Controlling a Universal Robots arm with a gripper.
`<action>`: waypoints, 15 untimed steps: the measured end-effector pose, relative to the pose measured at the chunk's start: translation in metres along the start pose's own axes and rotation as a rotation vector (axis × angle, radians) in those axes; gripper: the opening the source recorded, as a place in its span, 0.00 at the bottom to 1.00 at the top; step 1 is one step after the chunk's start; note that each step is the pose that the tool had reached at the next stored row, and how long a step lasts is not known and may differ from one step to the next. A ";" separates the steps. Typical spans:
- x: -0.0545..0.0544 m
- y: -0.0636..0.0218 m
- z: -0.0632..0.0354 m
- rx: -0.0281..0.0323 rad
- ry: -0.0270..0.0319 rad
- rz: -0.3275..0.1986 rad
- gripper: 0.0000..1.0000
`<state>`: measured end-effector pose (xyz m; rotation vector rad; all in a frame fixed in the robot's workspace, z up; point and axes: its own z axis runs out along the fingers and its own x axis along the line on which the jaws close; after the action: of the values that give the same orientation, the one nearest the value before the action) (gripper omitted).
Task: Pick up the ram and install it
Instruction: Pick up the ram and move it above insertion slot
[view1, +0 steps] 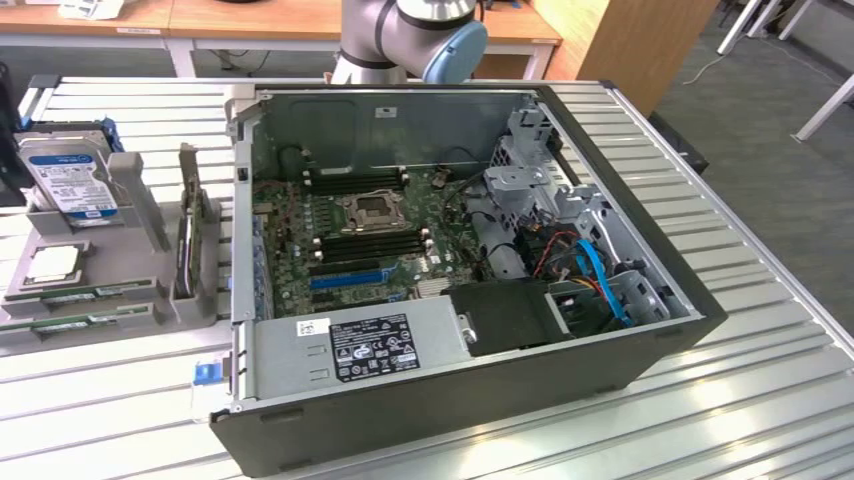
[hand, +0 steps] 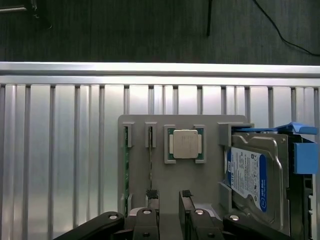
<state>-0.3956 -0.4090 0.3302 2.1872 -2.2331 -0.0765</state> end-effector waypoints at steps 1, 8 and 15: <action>0.000 0.0000 0.0014 -0.0001 0.0001 0.000 0.30; 0.000 -0.0004 0.0101 -0.0002 0.0001 0.000 0.30; 0.000 -0.0007 0.0169 -0.0002 0.0001 0.000 0.30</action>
<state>-0.3956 -0.4090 0.3133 2.1870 -2.2330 -0.0766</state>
